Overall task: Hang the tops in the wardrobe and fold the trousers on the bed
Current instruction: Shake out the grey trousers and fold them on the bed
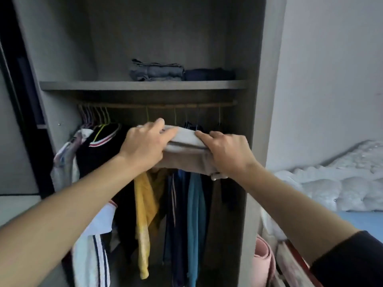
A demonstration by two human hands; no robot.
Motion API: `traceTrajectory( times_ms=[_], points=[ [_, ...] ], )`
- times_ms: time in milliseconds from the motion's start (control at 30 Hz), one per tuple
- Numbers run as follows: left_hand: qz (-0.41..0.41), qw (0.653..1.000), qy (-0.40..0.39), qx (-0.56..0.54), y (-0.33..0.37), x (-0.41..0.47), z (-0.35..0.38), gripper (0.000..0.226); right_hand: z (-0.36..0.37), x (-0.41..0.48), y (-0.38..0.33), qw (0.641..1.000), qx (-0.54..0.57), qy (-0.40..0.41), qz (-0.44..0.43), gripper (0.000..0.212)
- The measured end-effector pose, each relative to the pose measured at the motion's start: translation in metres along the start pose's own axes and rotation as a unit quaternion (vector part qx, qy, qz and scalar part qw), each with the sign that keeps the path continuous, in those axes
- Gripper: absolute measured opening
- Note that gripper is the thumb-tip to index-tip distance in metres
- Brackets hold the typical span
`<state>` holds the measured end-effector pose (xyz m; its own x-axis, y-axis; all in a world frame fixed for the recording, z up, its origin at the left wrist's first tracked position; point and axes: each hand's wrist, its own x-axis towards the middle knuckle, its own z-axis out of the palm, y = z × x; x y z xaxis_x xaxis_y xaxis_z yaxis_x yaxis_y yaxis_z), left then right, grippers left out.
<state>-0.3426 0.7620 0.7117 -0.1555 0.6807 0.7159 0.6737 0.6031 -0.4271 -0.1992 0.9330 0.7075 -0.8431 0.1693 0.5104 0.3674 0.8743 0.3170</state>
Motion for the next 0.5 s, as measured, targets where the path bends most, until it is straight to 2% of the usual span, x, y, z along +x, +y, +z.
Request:
traceTrajectory(
  times_ms=[100,200,333,500],
  points=[
    [-0.029,0.995,0.080,0.046,-0.054,0.048,-0.024,0.062,-0.042,0.063,0.009,0.988,-0.027,0.150,0.004,0.084],
    [-0.077,0.984,0.151,0.059,-0.086,0.102,-0.041,0.062,-0.079,0.115,0.030,0.963,-0.066,0.261,0.013,0.079],
    [-0.157,0.973,0.157,0.062,-0.101,0.171,-0.046,0.067,-0.103,0.176,0.060,0.939,-0.096,0.328,0.019,0.068],
    [-0.179,0.971,0.135,0.079,-0.110,0.246,-0.023,0.065,-0.095,0.242,0.106,0.936,-0.116,0.330,0.031,0.080]
  ],
)
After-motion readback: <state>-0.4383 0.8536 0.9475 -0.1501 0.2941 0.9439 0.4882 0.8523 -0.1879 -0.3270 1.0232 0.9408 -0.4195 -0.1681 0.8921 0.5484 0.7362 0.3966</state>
